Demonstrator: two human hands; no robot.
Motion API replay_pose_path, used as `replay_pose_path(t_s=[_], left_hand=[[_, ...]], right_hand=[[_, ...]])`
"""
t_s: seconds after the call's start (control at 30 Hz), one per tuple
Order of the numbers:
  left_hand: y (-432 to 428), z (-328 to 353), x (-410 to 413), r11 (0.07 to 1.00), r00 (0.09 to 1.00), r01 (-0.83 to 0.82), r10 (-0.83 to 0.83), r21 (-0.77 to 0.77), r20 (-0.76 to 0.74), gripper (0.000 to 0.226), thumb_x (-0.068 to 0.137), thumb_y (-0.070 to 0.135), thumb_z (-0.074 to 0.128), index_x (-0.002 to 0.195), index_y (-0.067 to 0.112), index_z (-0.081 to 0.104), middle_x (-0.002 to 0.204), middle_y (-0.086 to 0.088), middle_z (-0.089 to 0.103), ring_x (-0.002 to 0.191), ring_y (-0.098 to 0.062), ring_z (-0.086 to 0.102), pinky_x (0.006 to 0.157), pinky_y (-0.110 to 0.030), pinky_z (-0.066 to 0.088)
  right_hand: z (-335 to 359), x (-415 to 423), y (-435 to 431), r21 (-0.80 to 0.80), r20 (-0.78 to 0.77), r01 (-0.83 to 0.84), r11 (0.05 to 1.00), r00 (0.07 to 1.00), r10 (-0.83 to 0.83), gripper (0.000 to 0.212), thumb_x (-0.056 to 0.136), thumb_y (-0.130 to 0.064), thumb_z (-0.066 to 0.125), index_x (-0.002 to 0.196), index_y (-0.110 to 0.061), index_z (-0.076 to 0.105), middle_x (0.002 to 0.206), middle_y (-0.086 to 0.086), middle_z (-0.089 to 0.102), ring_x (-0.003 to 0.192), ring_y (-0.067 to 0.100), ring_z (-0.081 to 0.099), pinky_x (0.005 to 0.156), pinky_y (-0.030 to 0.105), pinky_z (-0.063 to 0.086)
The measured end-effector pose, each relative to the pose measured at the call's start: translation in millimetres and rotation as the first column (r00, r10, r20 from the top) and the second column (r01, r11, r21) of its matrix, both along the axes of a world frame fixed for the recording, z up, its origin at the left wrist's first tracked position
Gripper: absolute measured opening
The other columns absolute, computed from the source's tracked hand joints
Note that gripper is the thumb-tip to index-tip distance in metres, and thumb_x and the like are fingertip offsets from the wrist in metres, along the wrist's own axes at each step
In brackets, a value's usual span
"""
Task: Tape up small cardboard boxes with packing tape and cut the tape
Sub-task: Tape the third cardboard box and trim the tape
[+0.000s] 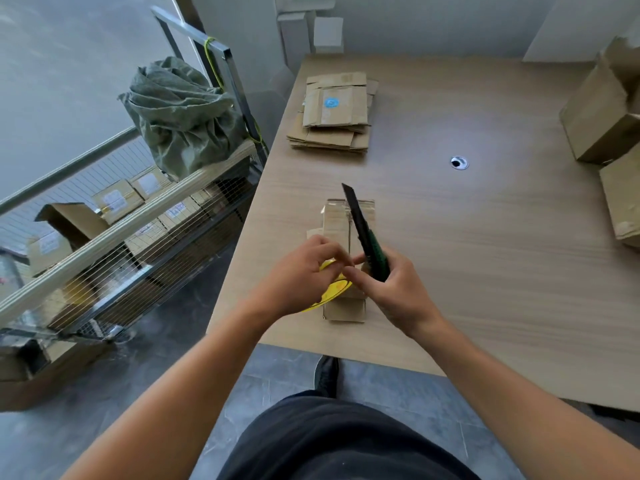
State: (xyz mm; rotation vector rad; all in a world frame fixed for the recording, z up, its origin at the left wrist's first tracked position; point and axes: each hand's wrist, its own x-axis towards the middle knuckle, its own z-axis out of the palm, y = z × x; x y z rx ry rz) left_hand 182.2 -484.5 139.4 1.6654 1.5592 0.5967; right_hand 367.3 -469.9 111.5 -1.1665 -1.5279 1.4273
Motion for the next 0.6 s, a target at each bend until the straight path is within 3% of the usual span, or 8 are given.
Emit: replay_pose_path(t_s=[0.1,0.2,0.27,0.33,0.4,0.47,0.53,0.6], left_hand=[[-25.8,-1.3,21.0,1.000,0.999,-0.021,0.022,0.010,-0.039,0.013,0.099,0.021,0.059,0.100,0.026,0.072,0.108,0.006,0.057,0.085,-0.011,0.058,0.072,-0.036,0.052],[-50.5,-2.5,38.2,0.999,0.999,-0.037,0.037,0.034,-0.017,0.013,0.099,0.022,0.060,0.103,0.026,0.072,0.102,0.007,0.061,0.080,0.000,0.059,0.065,-0.028,0.050],[-67.7,-4.4,50.2,0.999,0.994,-0.050,0.050,-0.004,0.096,0.015,0.102,0.028,0.057,0.113,0.029,0.067,0.089,0.012,0.064,0.066,0.003,0.060,0.058,-0.023,0.048],[-80.5,-5.0,58.3,0.986,0.954,-0.119,0.147,-0.120,0.262,0.034,0.099,0.040,0.057,0.130,0.026,0.055,0.081,0.007,0.068,0.064,-0.006,0.066,0.059,-0.035,0.054],[-88.0,-3.5,54.9,0.971,0.858,-0.136,0.214,-0.196,0.466,0.046,0.095,0.043,0.057,0.132,0.017,0.052,0.073,-0.002,0.068,0.060,-0.018,0.064,0.068,-0.046,0.056],[-87.6,0.7,38.4,0.985,0.774,-0.045,0.141,-0.168,0.617,0.036,0.098,0.033,0.056,0.130,0.016,0.058,0.075,-0.003,0.067,0.060,-0.021,0.060,0.066,-0.041,0.059],[-80.0,5.4,10.8,0.983,0.820,0.052,0.059,-0.177,0.569,0.029,0.100,0.032,0.057,0.128,0.024,0.062,0.077,-0.010,0.060,0.062,-0.024,0.058,0.054,-0.028,0.053],[-65.3,8.6,-22.3,0.971,0.953,0.118,-0.051,-0.209,0.299,0.022,0.100,0.034,0.059,0.122,0.032,0.065,0.062,-0.003,0.055,0.053,-0.016,0.052,0.047,-0.024,0.043]], right_hand=[[-1.6,20.2,-22.8,0.199,0.195,-0.026,0.980,0.981,-0.013,0.017,0.092,-0.025,0.073,0.088,-0.010,0.068,0.071,0.003,0.062,0.065,0.020,0.056,0.063,0.039,0.044],[-2.8,35.5,-42.5,0.283,0.280,-0.032,0.958,0.959,-0.051,0.022,0.093,-0.022,0.072,0.077,-0.011,0.061,0.059,-0.007,0.048,0.055,0.009,0.042,0.054,0.030,0.035],[1.0,41.6,-48.6,0.101,0.119,0.043,0.994,0.991,-0.055,0.025,0.091,-0.018,0.073,0.071,-0.012,0.059,0.057,-0.006,0.046,0.054,0.009,0.039,0.053,0.030,0.034],[7.6,48.3,-46.7,-0.149,-0.107,0.111,0.983,0.986,-0.127,0.024,0.087,-0.016,0.072,0.065,-0.017,0.062,0.053,0.000,0.047,0.051,0.018,0.040,0.053,0.032,0.034],[12.3,54.6,-44.9,-0.261,-0.209,0.078,0.962,0.969,-0.135,0.026,0.086,-0.013,0.071,0.062,-0.019,0.063,0.050,0.004,0.046,0.053,0.024,0.039,0.058,0.040,0.035],[16.3,57.3,-43.8,-0.331,-0.297,0.028,0.943,0.946,-0.132,0.021,0.082,-0.014,0.071,0.063,-0.018,0.065,0.050,0.003,0.046,0.052,0.023,0.042,0.059,0.039,0.040],[16.7,60.6,-36.7,-0.433,-0.389,0.075,0.898,0.883,-0.262,0.023,0.084,-0.013,0.070,0.061,-0.017,0.068,0.049,0.000,0.043,0.048,0.018,0.044,0.055,0.033,0.042],[14.2,64.0,-22.5,-0.481,-0.370,0.202,0.853,0.835,-0.406,0.030,0.091,-0.010,0.067,0.061,-0.015,0.069,0.049,-0.002,0.042,0.047,0.015,0.044,0.055,0.032,0.042]])
